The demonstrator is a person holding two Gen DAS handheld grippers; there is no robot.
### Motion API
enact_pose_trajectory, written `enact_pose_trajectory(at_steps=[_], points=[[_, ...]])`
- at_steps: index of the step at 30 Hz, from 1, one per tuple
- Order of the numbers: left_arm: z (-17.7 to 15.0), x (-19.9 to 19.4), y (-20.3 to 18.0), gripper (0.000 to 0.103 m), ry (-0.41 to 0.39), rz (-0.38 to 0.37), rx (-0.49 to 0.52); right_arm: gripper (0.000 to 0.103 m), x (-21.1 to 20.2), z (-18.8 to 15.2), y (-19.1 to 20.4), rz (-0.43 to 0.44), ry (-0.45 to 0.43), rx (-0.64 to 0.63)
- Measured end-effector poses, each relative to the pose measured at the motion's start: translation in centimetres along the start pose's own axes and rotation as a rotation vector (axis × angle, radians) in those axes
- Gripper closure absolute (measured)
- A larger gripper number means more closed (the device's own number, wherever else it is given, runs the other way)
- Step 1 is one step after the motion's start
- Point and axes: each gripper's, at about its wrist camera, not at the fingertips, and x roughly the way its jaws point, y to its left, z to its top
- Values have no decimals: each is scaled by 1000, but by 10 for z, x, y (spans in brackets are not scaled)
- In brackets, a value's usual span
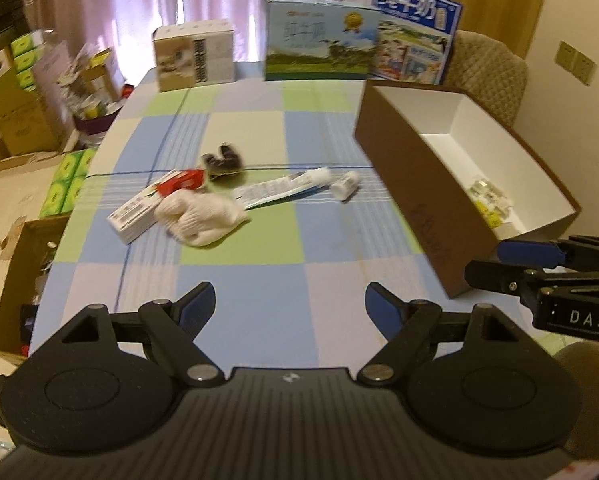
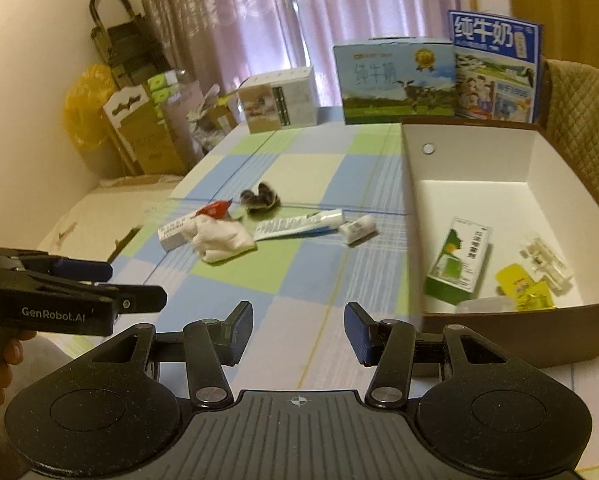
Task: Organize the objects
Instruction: 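Withdraw both tools from the cardboard box toward the table, then move the left tool to the white towel while the right tool approaches the white pill bottle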
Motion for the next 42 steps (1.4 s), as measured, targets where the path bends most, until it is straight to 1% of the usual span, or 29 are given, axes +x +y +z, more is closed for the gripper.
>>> enact_pose_trajectory(at_steps=[7,14,21,23,29,35,37,42], points=[[0,17,21,24,2,55,-47,55,42,2,14,-50,22,9],[14,43,39,24,-10,97,-87,55,78,15,17,-118,-7,10],[32,73,57,25,-27,134,-122,55,113,32,7,-157,-35,75],[35,82,61,25,-36,133,-135,55,124,36,4,-178,-51,85],[49,116,69,26,-37,164,-168,55,159,44,-13,-247,-81,148],[53,148,79,26,-30,181,-208,55,189,47,-29,-308,-90,146],[53,158,84,28,-15,183,-230,55,197,47,-33,-315,-91,152],[53,172,90,28,-2,196,-257,55,215,50,-39,-343,-92,138]])
